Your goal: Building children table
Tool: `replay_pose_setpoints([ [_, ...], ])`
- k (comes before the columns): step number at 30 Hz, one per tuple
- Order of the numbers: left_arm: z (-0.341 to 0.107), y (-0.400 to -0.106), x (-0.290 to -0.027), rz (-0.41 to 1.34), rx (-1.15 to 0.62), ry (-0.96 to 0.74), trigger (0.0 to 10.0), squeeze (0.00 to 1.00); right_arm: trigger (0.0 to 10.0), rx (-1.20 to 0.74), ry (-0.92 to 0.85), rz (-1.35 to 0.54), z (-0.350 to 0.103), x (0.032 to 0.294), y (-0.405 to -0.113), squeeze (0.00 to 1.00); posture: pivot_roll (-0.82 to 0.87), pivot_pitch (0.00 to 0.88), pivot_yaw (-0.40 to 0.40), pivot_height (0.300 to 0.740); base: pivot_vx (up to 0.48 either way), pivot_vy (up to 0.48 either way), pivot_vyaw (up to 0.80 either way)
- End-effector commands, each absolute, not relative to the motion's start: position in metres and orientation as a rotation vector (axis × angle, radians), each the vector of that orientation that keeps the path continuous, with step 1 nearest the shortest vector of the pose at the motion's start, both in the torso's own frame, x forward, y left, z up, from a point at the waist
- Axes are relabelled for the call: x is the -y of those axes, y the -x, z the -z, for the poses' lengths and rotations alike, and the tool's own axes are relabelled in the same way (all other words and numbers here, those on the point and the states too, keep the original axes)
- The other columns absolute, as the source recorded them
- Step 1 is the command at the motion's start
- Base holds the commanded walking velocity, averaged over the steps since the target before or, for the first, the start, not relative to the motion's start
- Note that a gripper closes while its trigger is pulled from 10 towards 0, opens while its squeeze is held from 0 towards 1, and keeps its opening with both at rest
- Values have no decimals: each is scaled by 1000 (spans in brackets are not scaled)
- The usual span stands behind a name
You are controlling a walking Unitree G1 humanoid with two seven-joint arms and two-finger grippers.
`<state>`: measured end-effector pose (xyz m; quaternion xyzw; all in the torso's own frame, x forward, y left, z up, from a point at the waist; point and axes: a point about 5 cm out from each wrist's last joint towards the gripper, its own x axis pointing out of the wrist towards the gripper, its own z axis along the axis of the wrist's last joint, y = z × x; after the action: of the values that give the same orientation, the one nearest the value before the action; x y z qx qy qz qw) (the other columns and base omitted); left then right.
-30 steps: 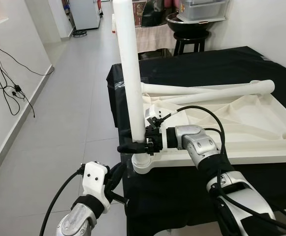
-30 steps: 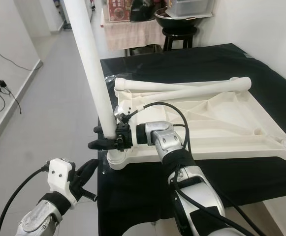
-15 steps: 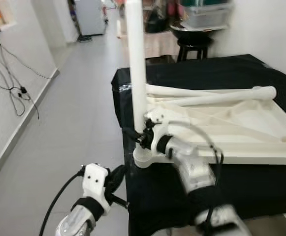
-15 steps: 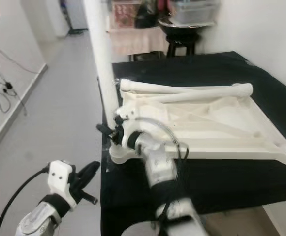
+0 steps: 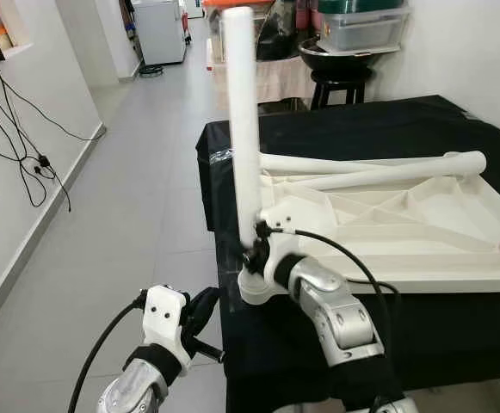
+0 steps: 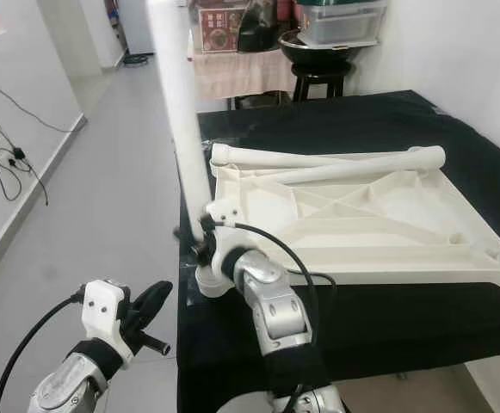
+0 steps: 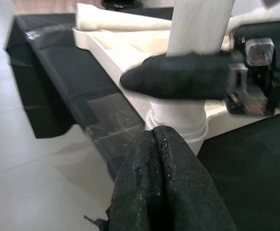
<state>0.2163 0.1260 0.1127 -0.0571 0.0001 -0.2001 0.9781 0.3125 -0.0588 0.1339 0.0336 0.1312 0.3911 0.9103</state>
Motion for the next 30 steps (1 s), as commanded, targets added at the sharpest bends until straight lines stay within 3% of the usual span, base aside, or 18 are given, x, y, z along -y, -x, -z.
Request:
replay_pose_setpoints([
  [1,-109,-217,-128,402,-22,109,10000,0,10000,-220,-95,-994,-148,46,-314,1000,11,30,48,740,0,0,0],
  [5,-109,-217,-127,402,-22,107,10000,0,10000,-179,-80,-1187,-161,49,-324,1000,17,27,47,740,0,0,0],
  [8,-107,-218,-127,401,-24,106,10000,0,10000,-195,32,-1350,-162,54,-329,996,23,13,42,740,0,0,0],
  [10,-107,-218,-127,401,-24,106,10000,0,10000,-195,32,-1350,-162,54,-329,996,23,13,42,740,0,0,0],
  [11,-106,-218,-126,401,-25,107,10000,0,10000,-232,81,-1441,-163,57,-335,0,32,0,31,740,0,0,0],
  [15,-105,-219,-125,400,-27,108,10000,0,10000,-273,79,-1471,-164,57,-343,0,35,0,28,740,0,0,0],
  [17,-105,-219,-124,399,-28,109,10000,0,1333,-309,61,-1471,-162,56,-348,0,43,0,20,740,0,0,0],
  [18,-105,-219,-123,399,-28,109,10000,0,0,-319,55,-1462,-160,57,-349,0,43,0,18,740,0,0,0],
  [30,-105,-219,-121,399,-24,114,10000,0,0,-292,23,-1402,-151,71,-352,0,31,2,20,740,0,0,0],
])
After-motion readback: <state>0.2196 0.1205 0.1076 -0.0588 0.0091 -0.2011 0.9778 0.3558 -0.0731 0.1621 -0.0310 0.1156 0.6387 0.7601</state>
